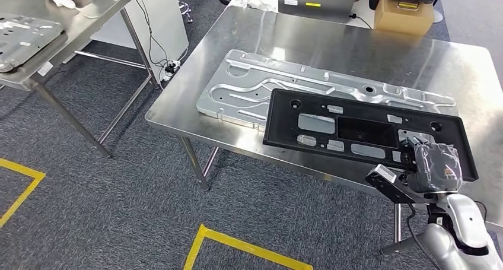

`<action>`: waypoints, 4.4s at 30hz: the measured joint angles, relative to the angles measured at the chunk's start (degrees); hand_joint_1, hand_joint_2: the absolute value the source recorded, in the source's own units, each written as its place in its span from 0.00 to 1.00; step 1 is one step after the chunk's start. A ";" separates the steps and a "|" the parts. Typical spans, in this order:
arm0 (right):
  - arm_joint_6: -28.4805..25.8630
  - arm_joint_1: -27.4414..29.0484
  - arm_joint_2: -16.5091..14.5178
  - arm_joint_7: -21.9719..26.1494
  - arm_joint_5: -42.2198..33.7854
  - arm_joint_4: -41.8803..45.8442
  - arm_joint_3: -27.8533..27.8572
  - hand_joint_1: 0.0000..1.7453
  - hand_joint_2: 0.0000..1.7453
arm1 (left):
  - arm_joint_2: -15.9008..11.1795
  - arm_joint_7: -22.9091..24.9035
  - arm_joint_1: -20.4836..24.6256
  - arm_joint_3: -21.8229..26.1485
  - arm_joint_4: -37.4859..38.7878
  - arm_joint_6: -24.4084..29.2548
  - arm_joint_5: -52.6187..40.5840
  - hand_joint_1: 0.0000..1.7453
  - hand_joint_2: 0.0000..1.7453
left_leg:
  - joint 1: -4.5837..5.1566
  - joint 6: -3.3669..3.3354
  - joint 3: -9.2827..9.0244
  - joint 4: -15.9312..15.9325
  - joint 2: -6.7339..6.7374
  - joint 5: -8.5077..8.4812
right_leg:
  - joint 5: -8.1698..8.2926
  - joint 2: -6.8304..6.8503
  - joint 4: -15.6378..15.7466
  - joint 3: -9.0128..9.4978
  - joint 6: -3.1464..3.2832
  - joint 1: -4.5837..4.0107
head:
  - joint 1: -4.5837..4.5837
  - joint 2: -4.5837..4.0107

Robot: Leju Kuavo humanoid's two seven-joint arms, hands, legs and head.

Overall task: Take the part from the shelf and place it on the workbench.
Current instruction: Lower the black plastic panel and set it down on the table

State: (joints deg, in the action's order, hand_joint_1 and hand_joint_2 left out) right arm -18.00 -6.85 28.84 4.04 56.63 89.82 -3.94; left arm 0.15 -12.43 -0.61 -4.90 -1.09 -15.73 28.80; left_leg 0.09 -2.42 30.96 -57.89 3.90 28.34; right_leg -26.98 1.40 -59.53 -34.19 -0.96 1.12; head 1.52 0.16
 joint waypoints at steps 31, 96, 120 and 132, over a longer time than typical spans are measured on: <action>1.39 -13.94 -4.60 0.01 0.88 -15.17 -10.35 1.00 1.00 | -0.39 0.26 0.46 -4.39 0.00 -0.14 3.18 0.00 1.00 | 0.01 1.34 0.20 -0.20 -0.38 -0.05 | 0.00 0.48 -0.10 -0.02 0.05 0.04 | -0.02 -0.01; 0.58 -12.25 -5.01 -0.09 0.91 -16.59 -11.25 1.00 1.00 | -0.18 0.10 0.21 -6.17 0.08 -0.05 4.04 0.00 1.00 | -0.69 1.30 4.90 -7.56 -3.91 0.52 | -0.83 -2.25 -0.65 0.34 1.52 -0.20 | -0.06 0.00; 0.10 -13.18 -3.26 -0.39 -0.38 -20.27 -6.92 1.00 1.00 | -0.17 -0.22 0.12 -9.30 0.15 -0.27 7.59 0.00 1.00 | -0.23 2.00 4.20 -8.65 -3.80 4.67 | 0.32 -1.26 0.31 -0.13 1.36 0.30 | 0.02 0.00; -0.41 -13.14 -3.28 0.50 -1.21 -22.48 -6.75 0.00 0.00 | 0.04 -0.74 -0.03 -9.85 0.20 -1.10 11.48 0.00 1.00 | -0.59 1.95 2.52 -1.05 -4.28 -1.53 | -0.89 -1.72 -0.03 0.89 0.96 -0.04 | -0.02 0.00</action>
State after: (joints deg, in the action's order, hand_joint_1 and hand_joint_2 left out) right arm -18.41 -19.99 25.55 4.54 55.42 67.35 -10.69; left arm 0.19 -13.17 -0.64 -14.75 -0.90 -16.83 40.28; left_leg -0.50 -0.47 33.48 -58.94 -0.38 26.81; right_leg -27.87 -0.32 -59.56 -33.29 0.00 1.08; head 1.50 0.16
